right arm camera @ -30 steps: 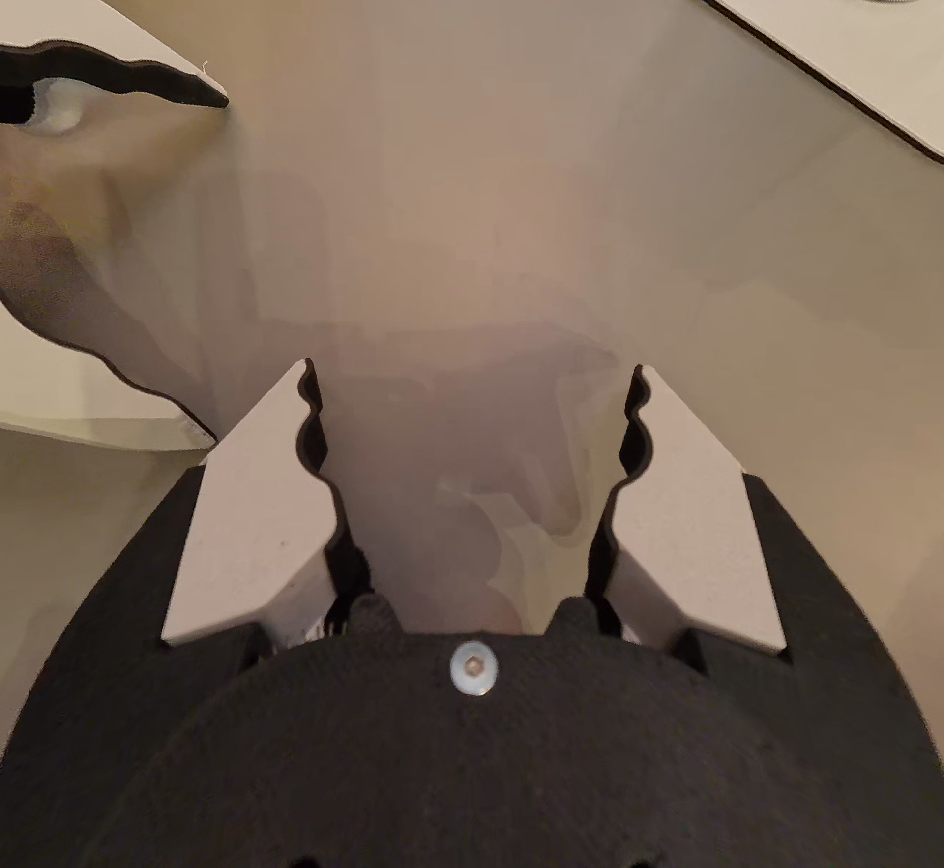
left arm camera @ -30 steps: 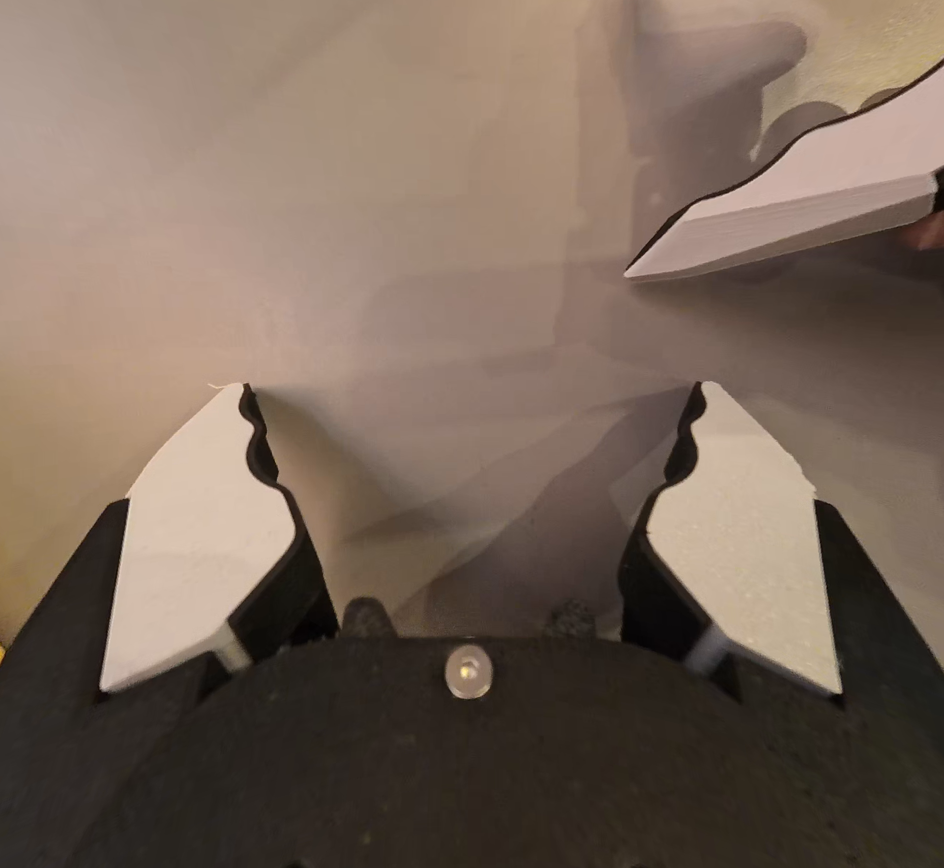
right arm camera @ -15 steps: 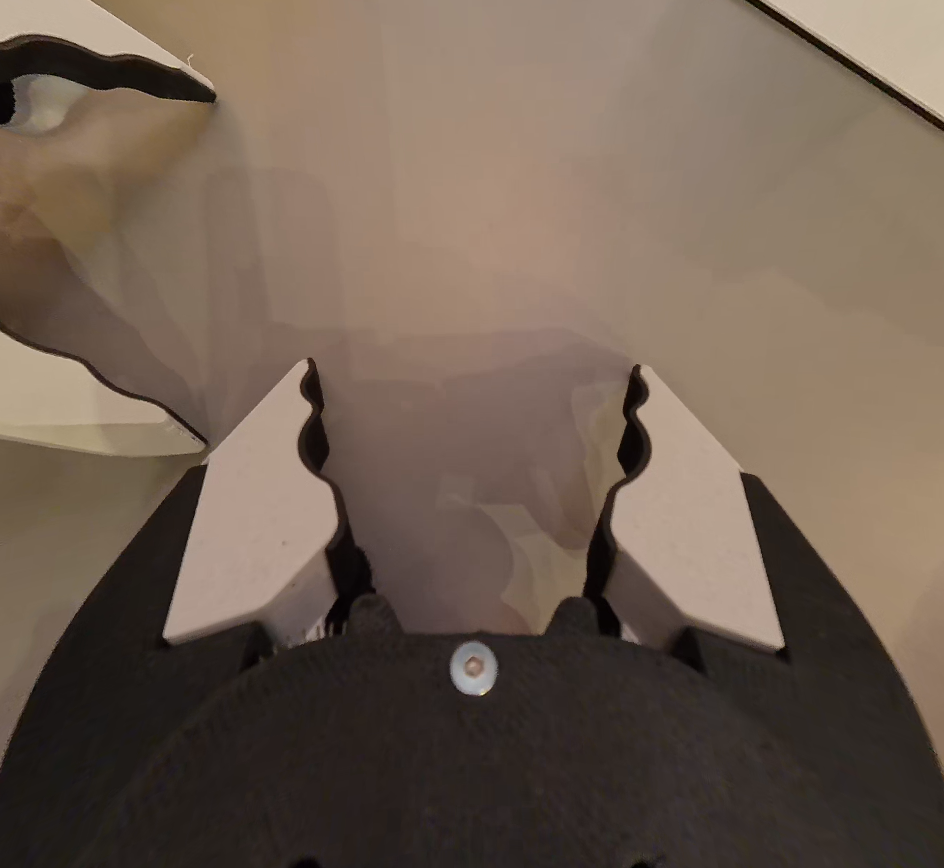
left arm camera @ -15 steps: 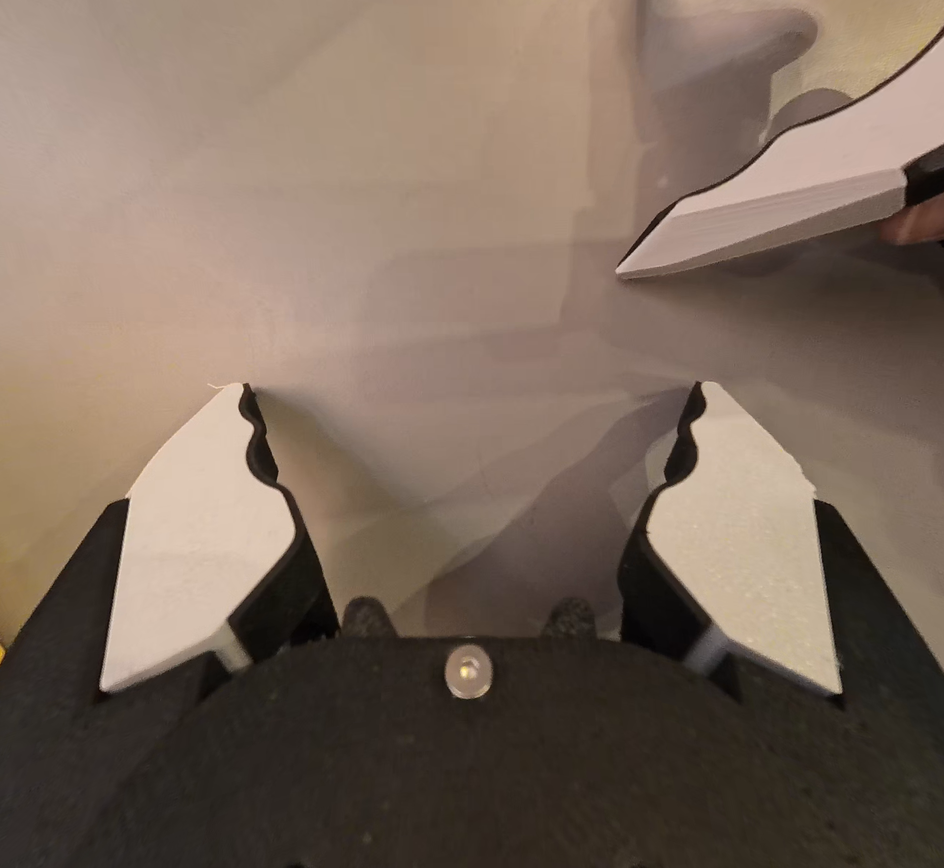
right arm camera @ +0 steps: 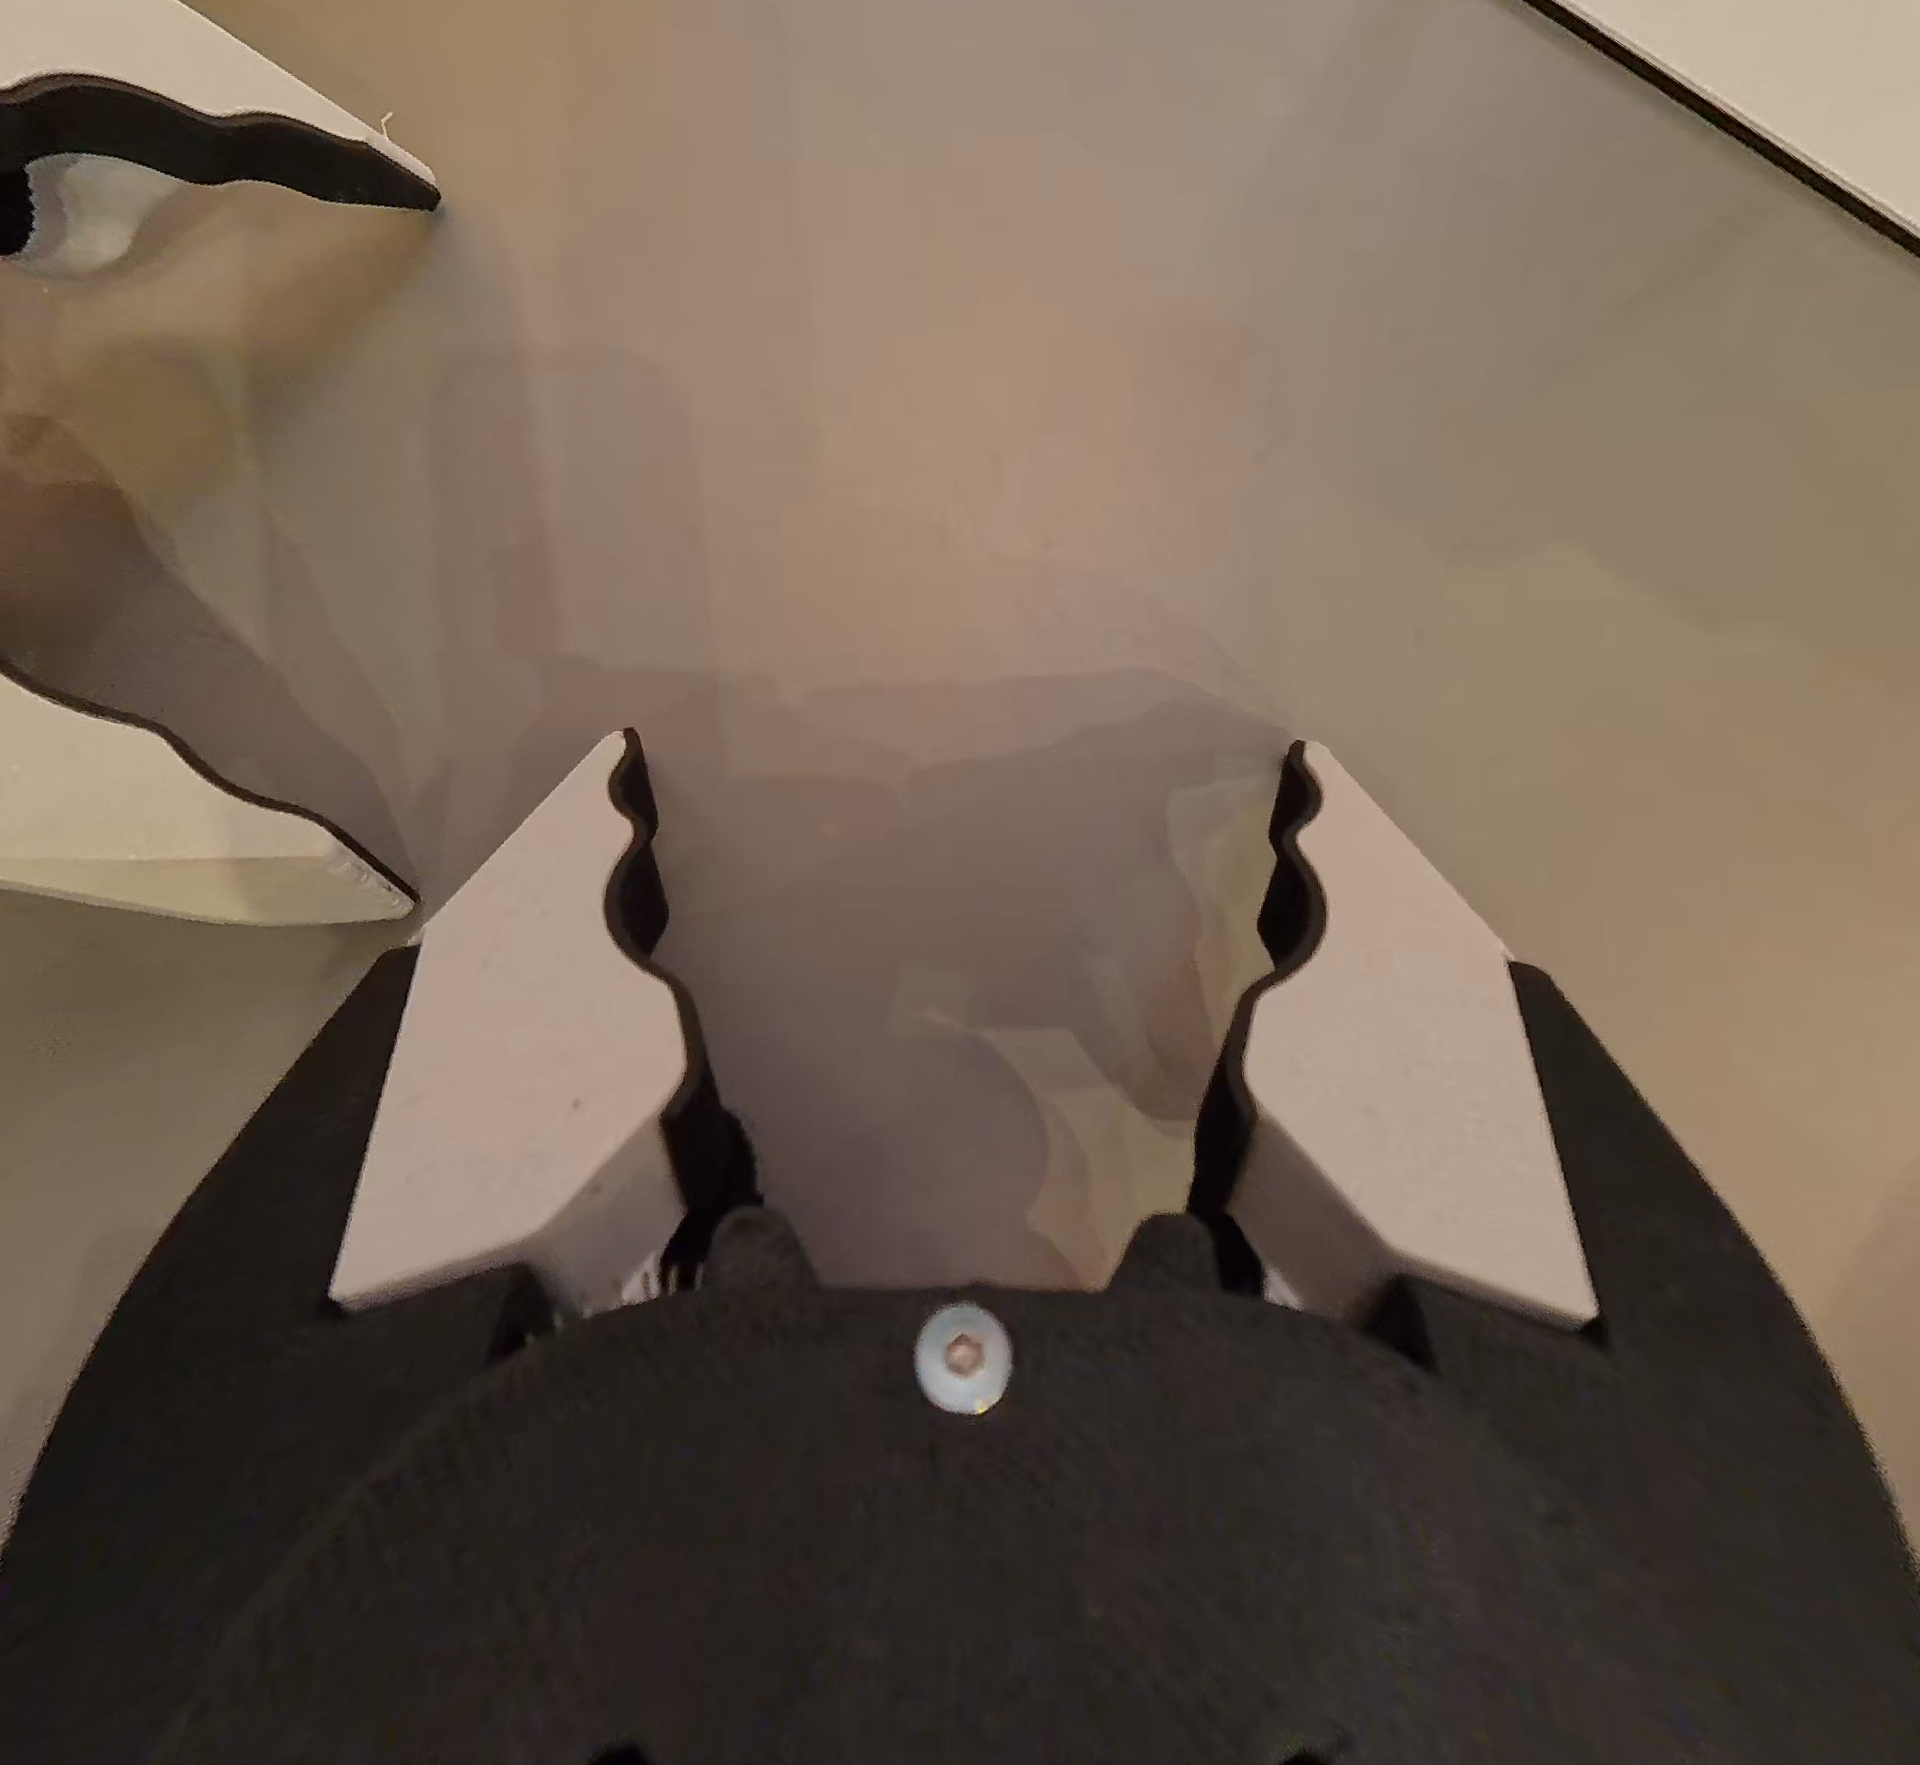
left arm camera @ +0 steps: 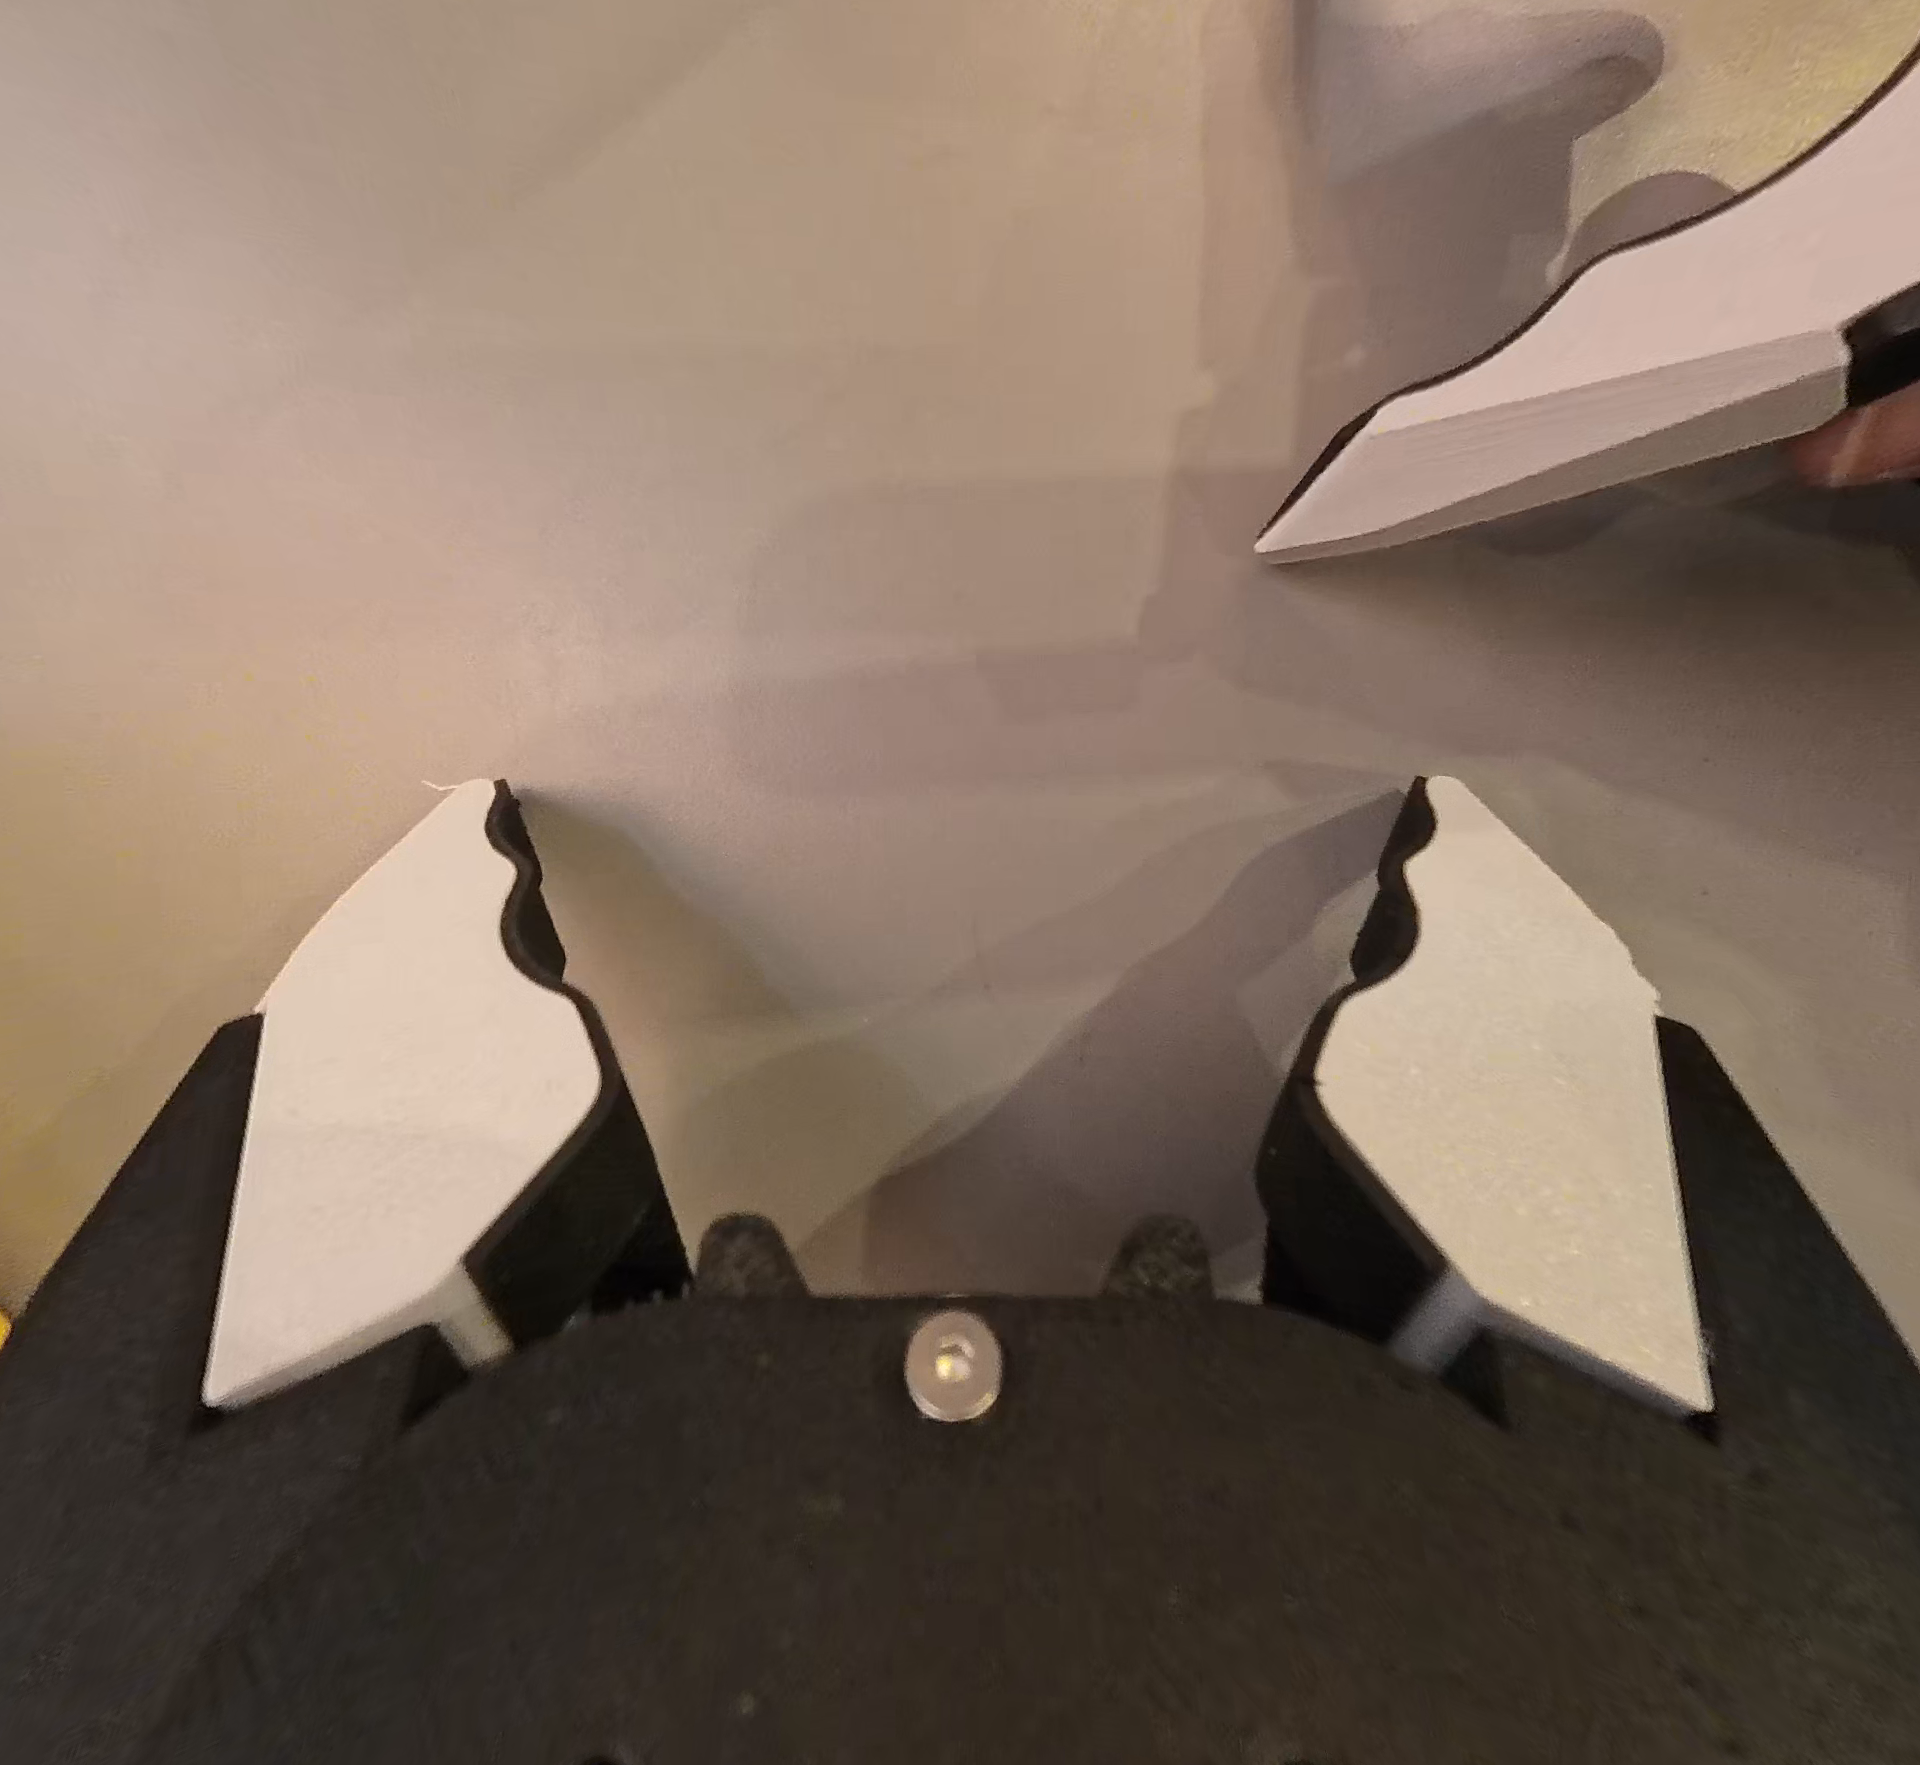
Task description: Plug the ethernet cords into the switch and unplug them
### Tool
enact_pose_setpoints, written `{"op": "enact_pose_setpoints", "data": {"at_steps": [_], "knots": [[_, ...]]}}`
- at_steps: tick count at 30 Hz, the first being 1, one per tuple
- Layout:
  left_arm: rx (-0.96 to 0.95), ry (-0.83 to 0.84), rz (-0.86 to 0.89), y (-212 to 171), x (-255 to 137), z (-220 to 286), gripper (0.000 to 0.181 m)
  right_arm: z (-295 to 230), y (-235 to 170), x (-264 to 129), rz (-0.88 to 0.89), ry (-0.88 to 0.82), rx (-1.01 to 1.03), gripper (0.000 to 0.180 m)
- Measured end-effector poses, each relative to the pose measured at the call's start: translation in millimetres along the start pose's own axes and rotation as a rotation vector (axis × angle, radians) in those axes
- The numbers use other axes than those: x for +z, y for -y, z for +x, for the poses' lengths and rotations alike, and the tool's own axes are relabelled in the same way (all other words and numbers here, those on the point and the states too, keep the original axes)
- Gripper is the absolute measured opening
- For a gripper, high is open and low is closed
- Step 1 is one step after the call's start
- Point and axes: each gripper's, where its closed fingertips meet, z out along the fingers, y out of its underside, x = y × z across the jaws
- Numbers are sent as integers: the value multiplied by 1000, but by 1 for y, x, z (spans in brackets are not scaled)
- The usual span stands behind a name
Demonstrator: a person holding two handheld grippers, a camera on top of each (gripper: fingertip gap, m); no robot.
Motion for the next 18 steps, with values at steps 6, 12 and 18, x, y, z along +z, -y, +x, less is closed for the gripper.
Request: {"op": "enact_pose_setpoints", "data": {"at_steps": [6, 12, 18], "knots": [[0, 0, 0, 0, 0, 0, 147, 0, 0, 0, -3, -1, -3, 118], [0, 0, 0, 0, 0, 0, 147, 0, 0, 0, -3, -1, -5, 118], [0, 0, 0, 0, 0, 0, 147, -1, -2, 1, -16, -1, -28, 126]]}}
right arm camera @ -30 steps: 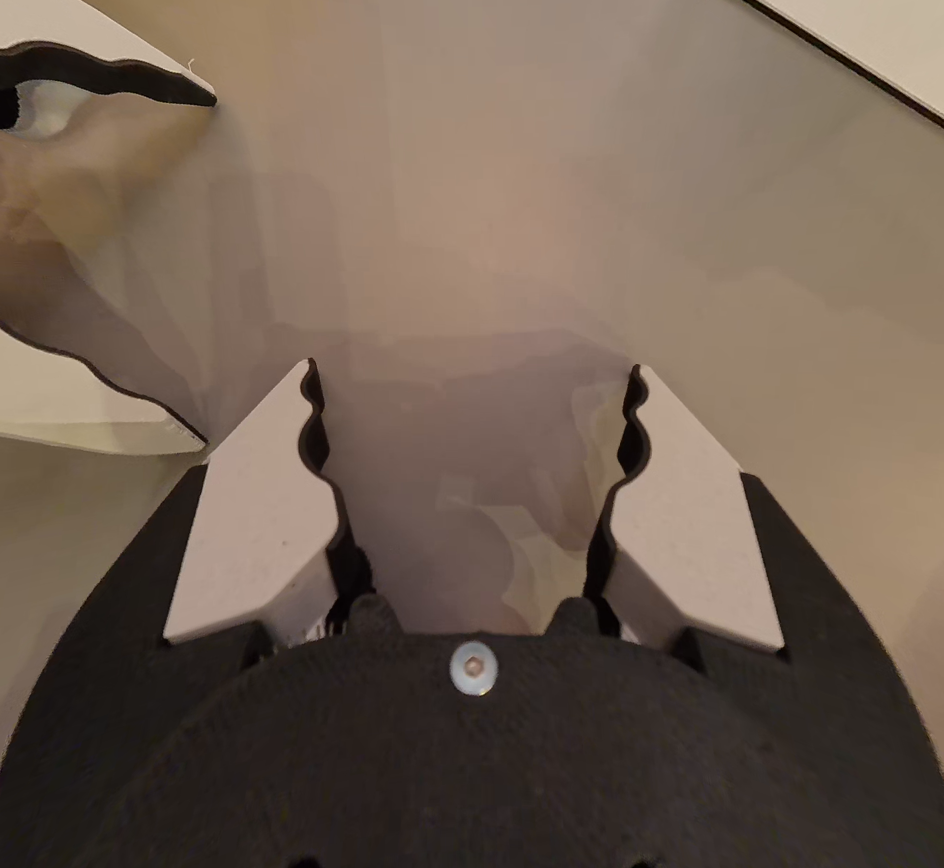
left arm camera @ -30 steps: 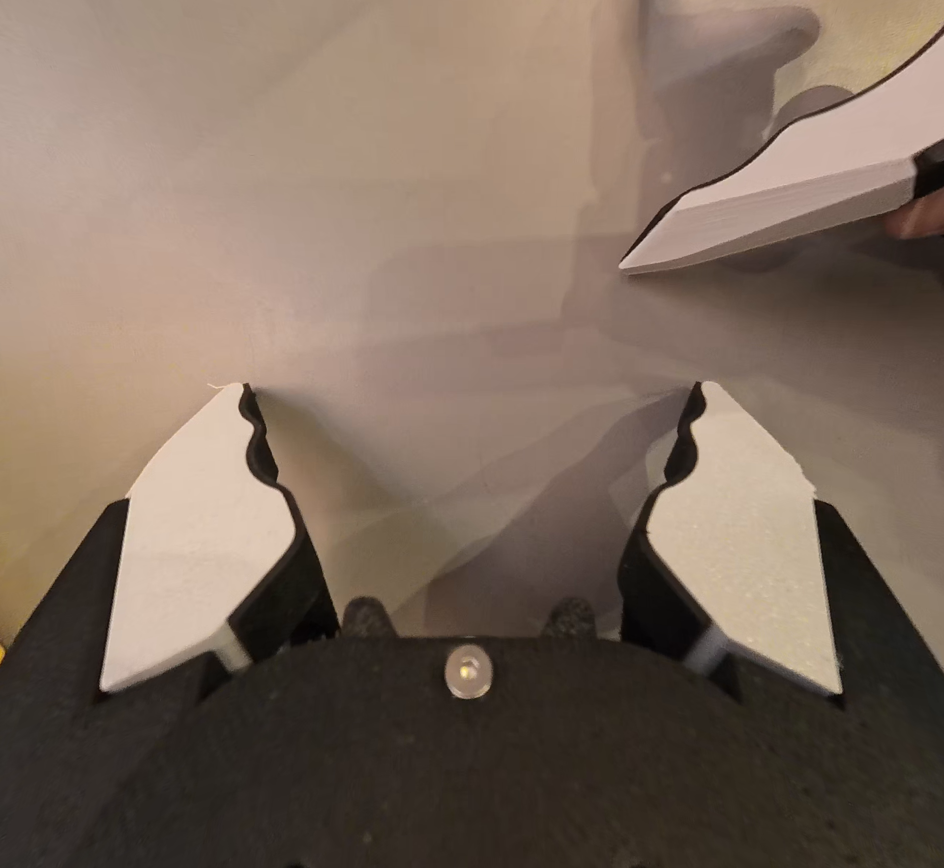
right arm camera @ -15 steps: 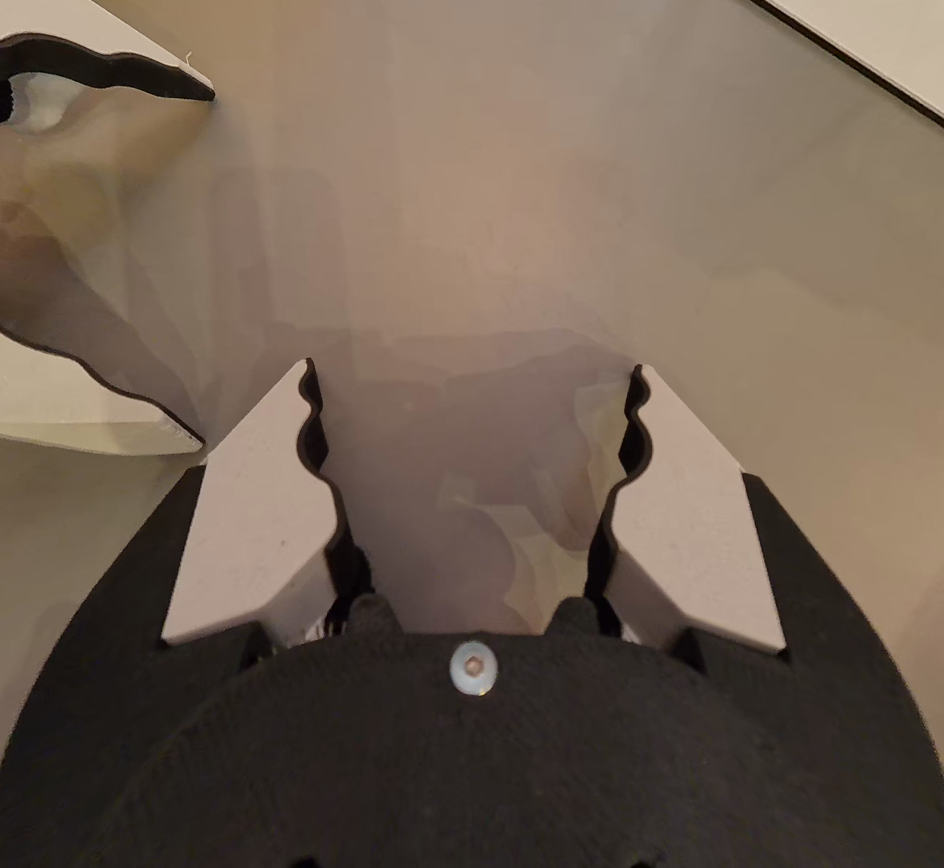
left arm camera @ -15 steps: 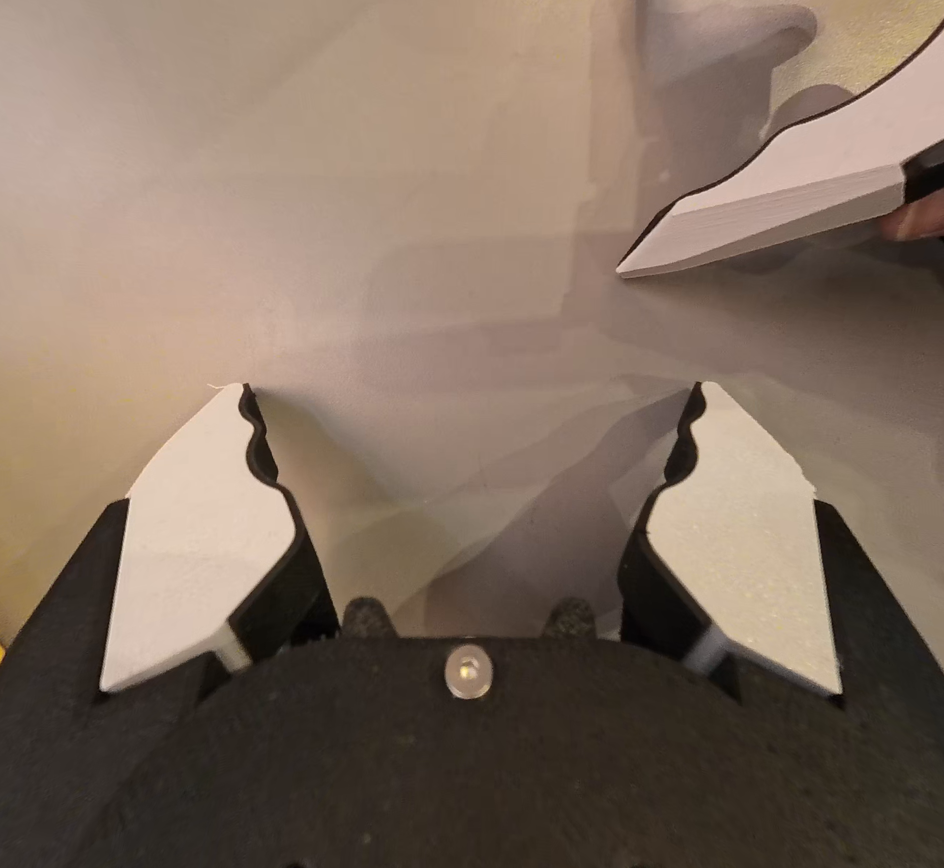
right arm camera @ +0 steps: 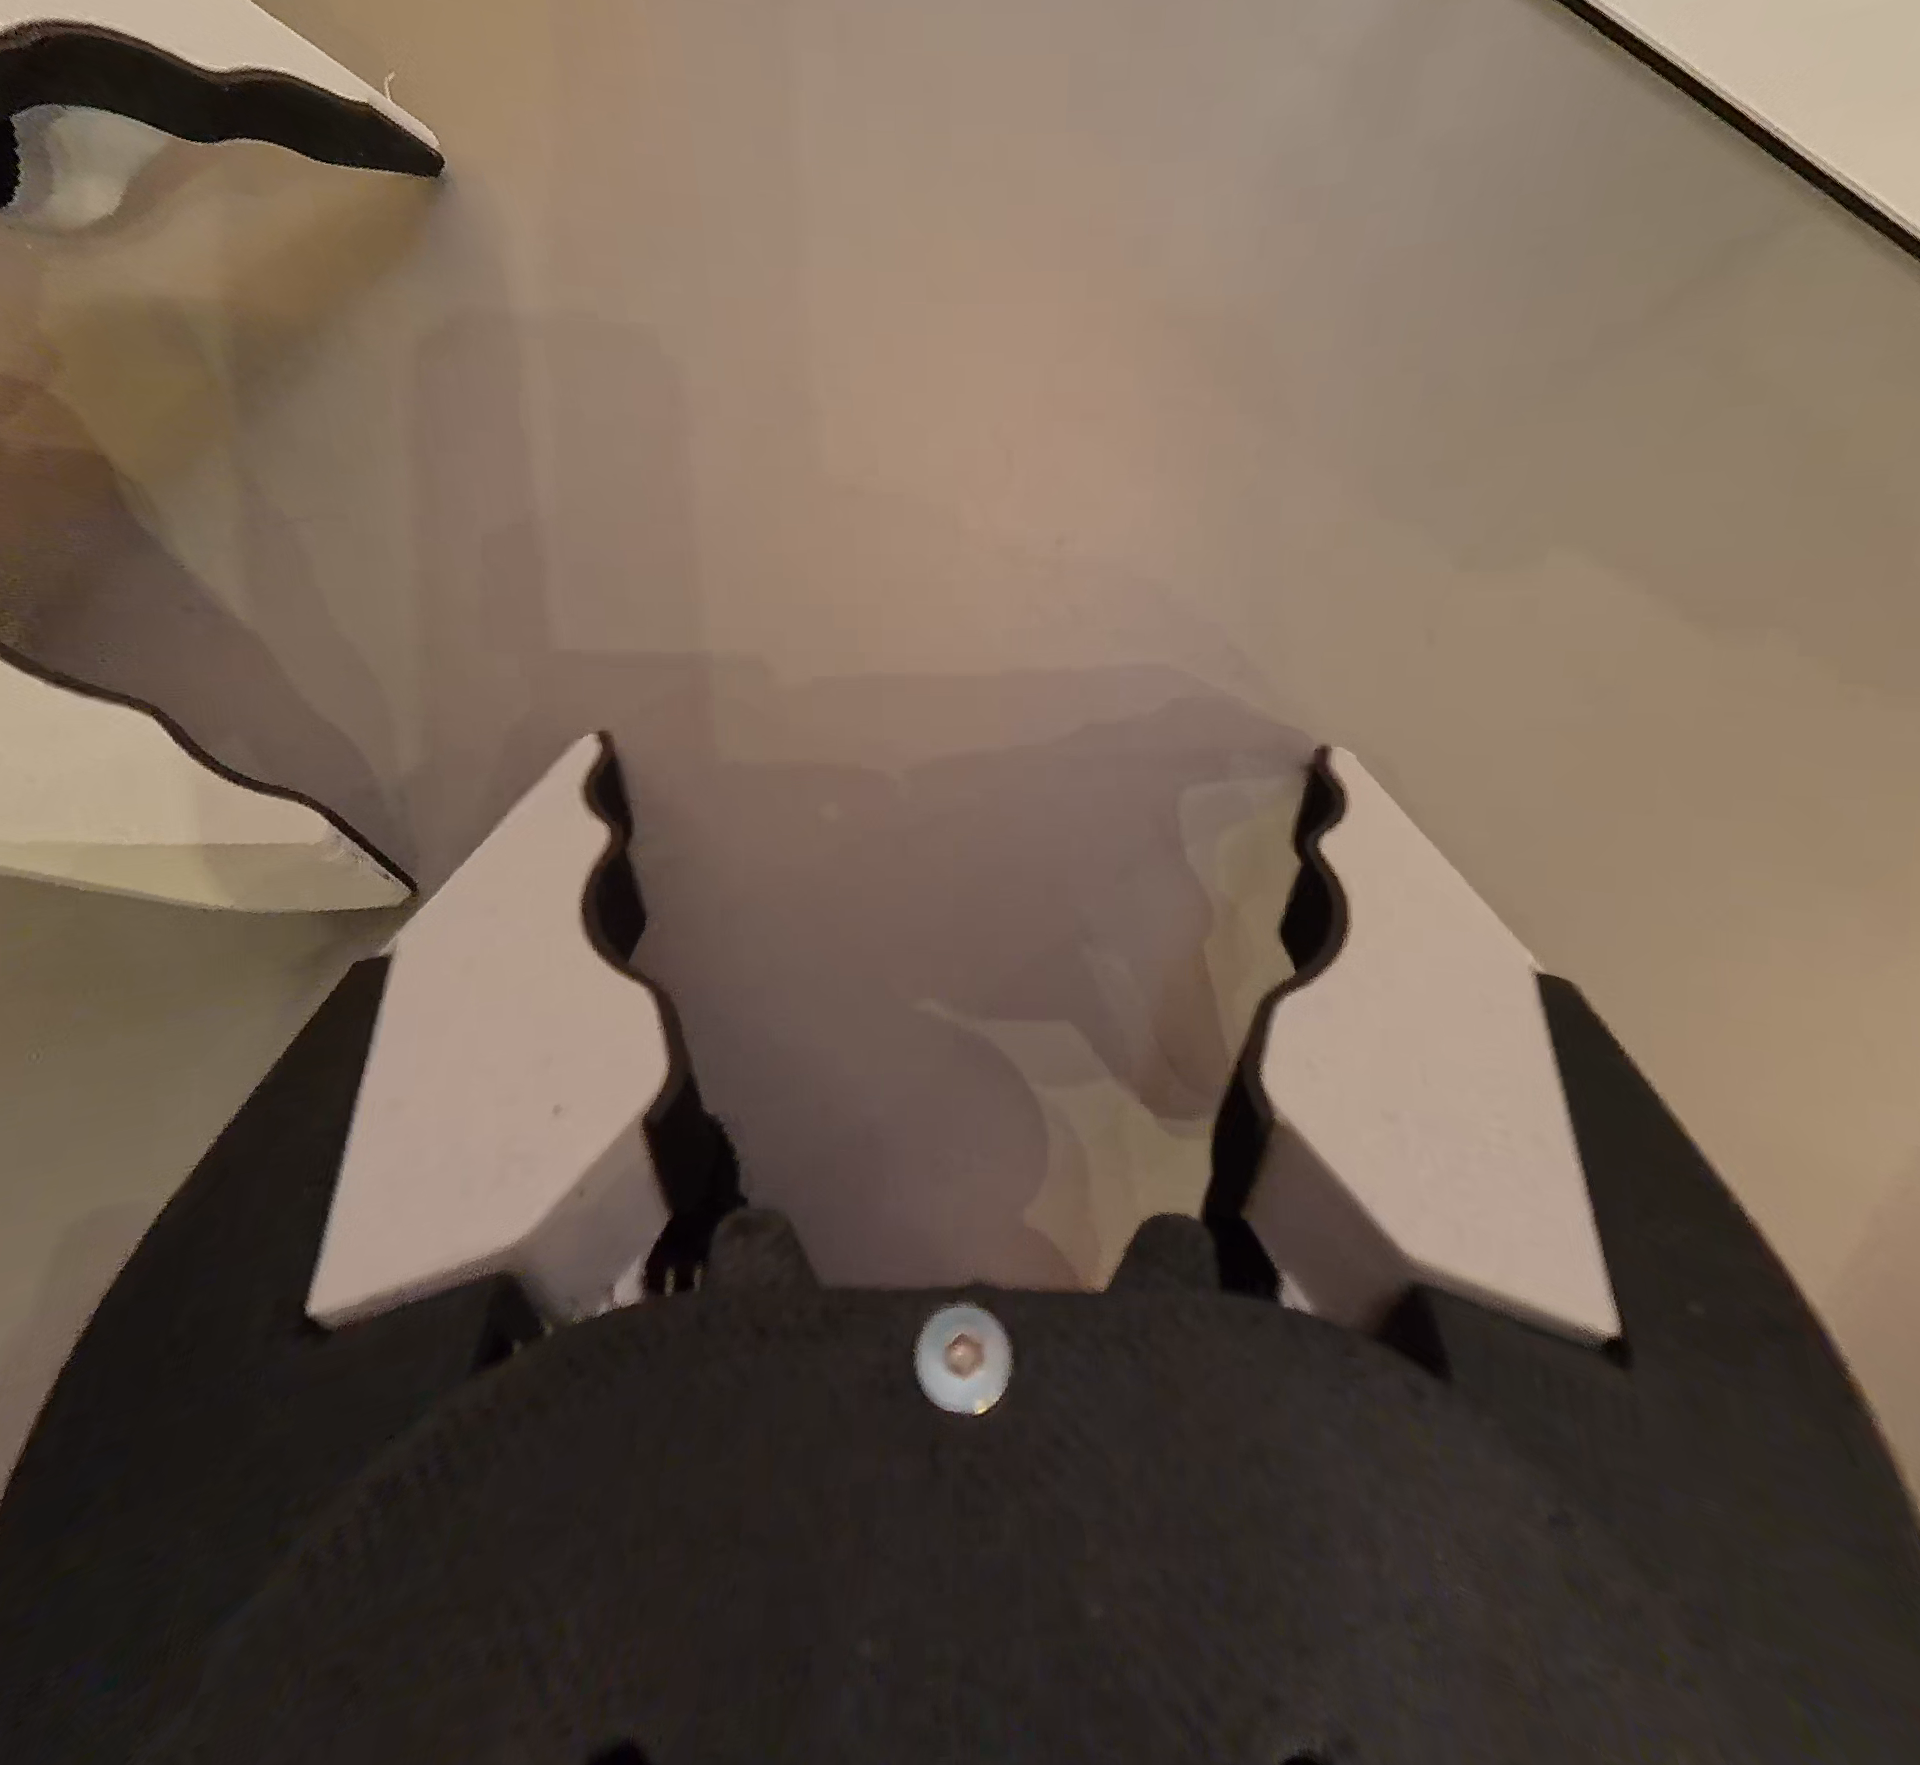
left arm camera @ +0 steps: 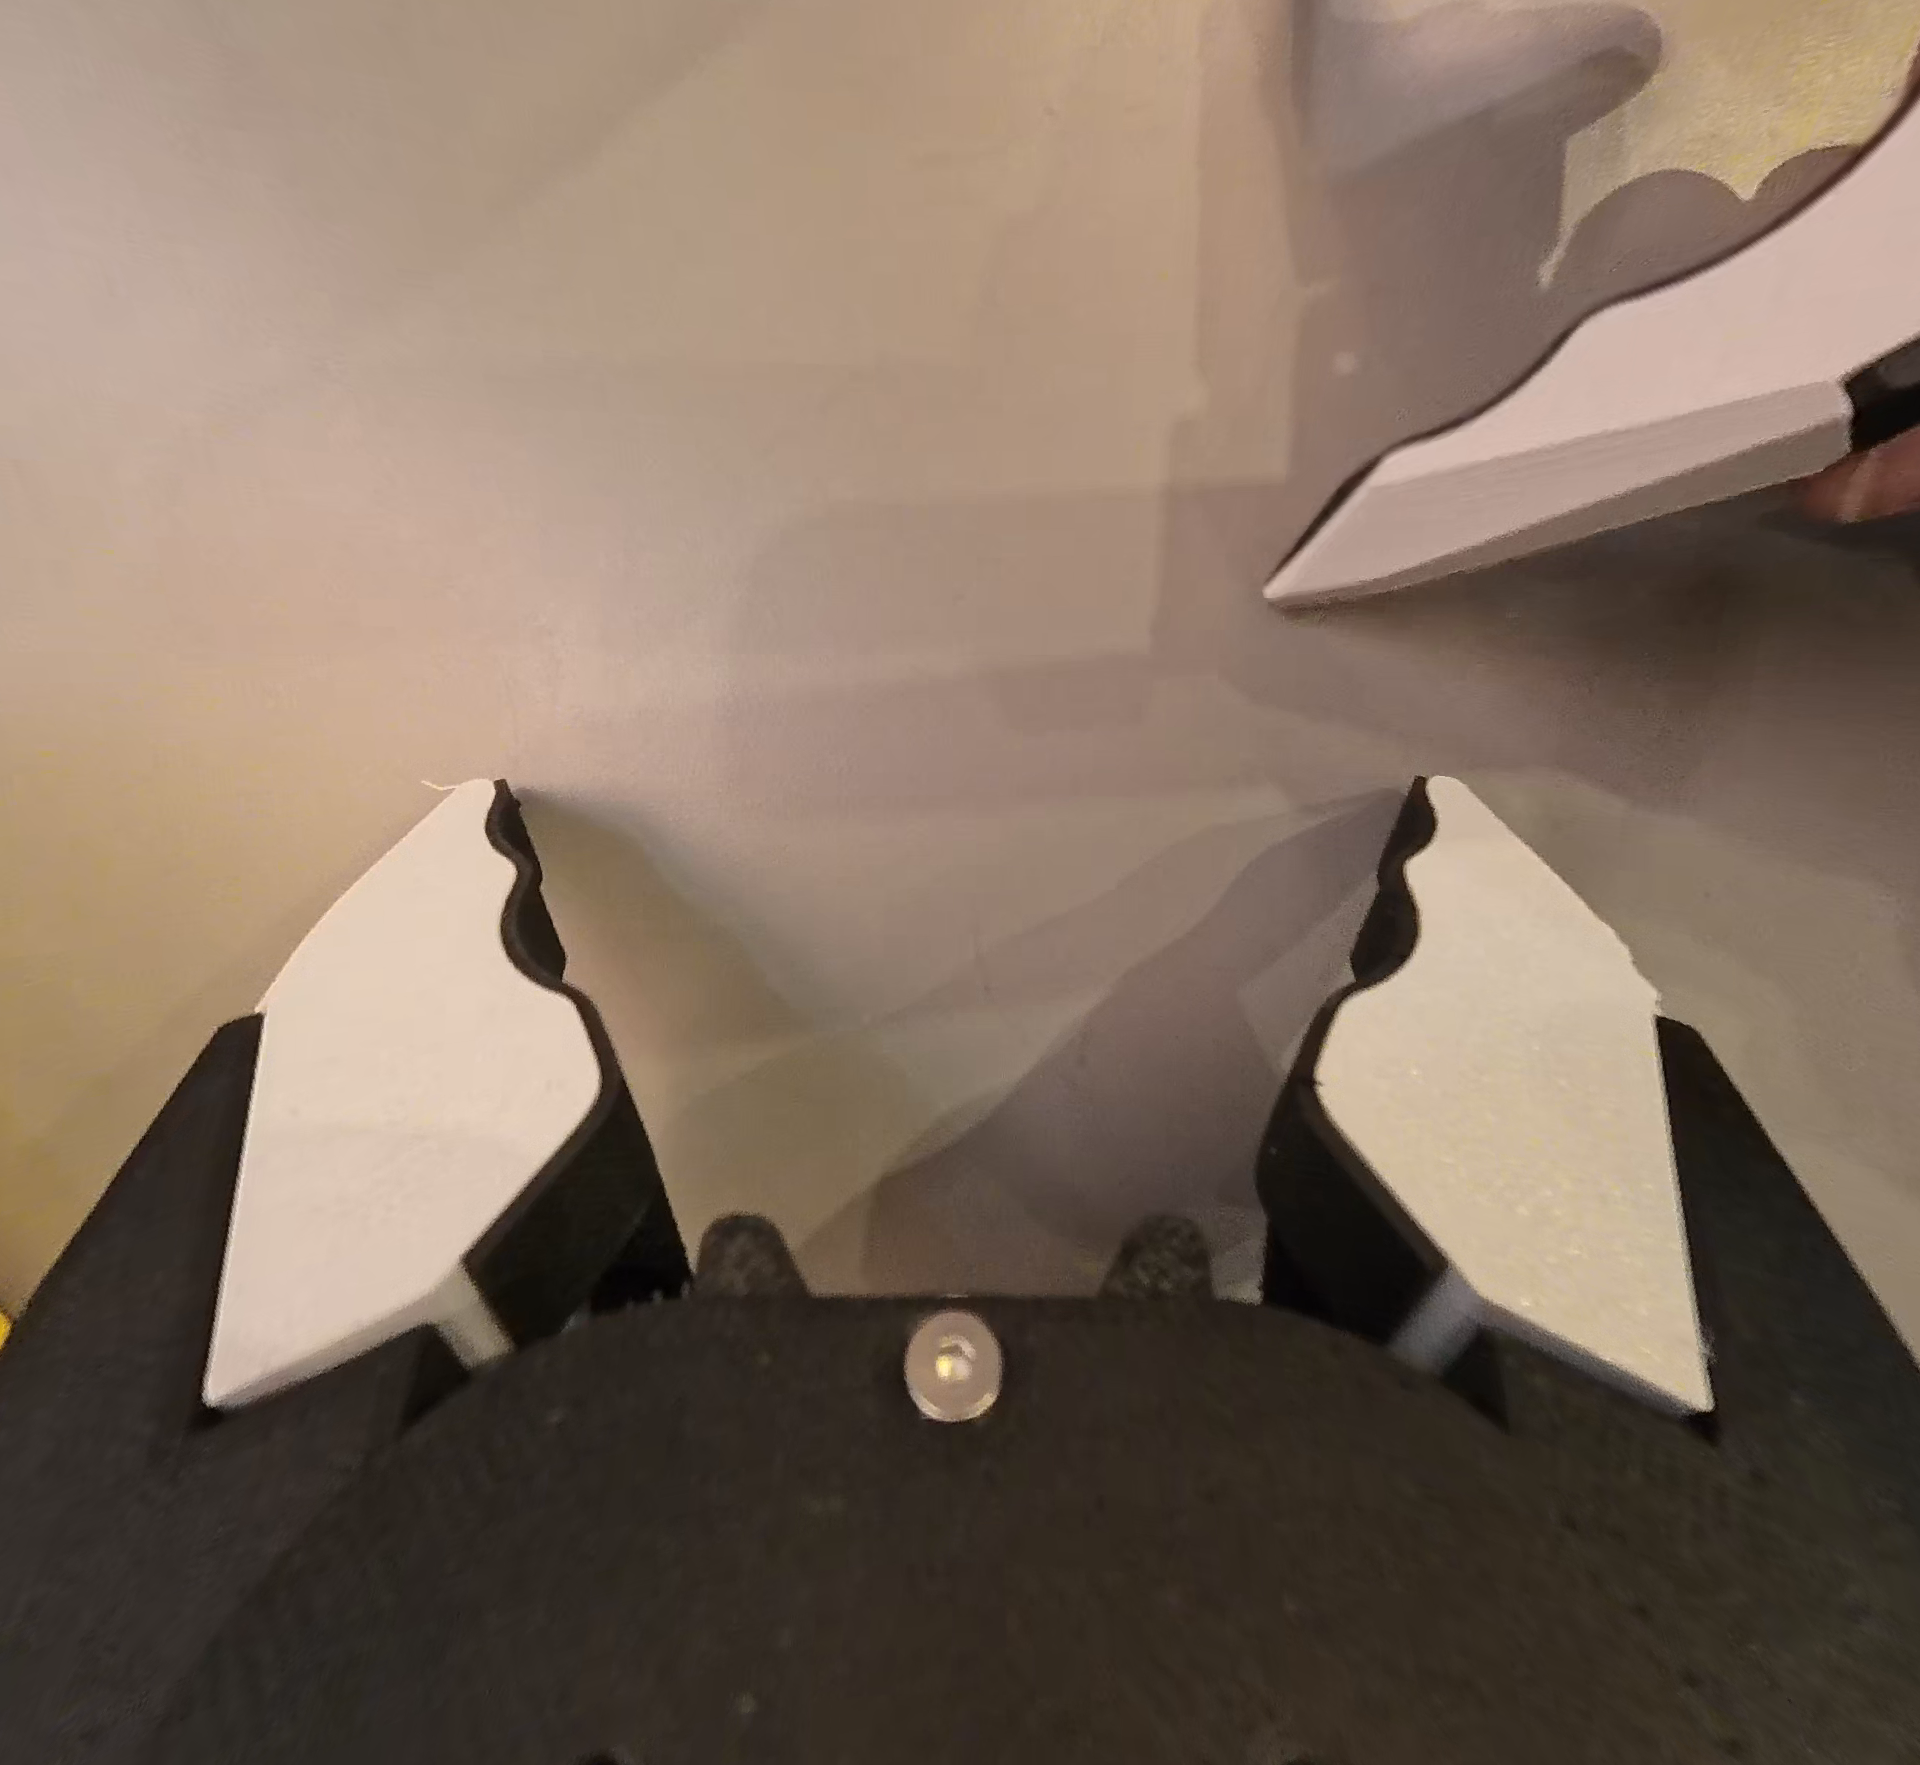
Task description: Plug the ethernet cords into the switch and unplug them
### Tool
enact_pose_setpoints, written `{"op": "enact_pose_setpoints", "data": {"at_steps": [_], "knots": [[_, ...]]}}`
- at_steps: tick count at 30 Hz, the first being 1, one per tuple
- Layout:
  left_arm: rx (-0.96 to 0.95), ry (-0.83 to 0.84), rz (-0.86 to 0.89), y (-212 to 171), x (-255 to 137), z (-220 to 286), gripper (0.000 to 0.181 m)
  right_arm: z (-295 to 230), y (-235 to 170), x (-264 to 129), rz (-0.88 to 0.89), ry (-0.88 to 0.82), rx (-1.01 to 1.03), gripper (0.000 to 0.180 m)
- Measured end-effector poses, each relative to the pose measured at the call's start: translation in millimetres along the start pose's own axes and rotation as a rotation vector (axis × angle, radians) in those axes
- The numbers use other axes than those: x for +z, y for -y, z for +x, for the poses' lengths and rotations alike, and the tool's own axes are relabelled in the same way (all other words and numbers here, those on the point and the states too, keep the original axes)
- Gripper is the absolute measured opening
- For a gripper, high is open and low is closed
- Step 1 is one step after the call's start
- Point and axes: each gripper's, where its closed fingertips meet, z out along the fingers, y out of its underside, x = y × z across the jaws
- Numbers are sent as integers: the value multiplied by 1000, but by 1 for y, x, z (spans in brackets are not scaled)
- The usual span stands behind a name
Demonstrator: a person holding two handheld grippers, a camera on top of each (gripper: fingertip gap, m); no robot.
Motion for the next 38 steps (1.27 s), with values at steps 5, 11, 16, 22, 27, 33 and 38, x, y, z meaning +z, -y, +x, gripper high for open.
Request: {"op": "enact_pose_setpoints", "data": {"at_steps": [5, 11, 16, 22, 27, 33, 38], "knots": [[0, 0, 0, 0, 0, 0, 147, -6, -4, 2, -20, 27, -31, 147], [0, 0, 0, 0, 0, 0, 147, -11, -10, -2, -2, 13, -21, 160], [0, 0, 0, 0, 0, 0, 147, -9, -19, -12, 13, -25, 23, 152], [0, 0, 0, 0, 0, 0, 147, 0, -21, -24, 53, -95, 31, 127], [0, 0, 0, 0, 0, 0, 147, -6, -22, -26, 65, -78, 41, 107], [0, 0, 0, 0, 0, 0, 147, 0, -20, -20, 34, -26, 38, 121], [0, 0, 0, 0, 0, 0, 147, -1, -22, -16, 18, -11, -4, 151]]}}
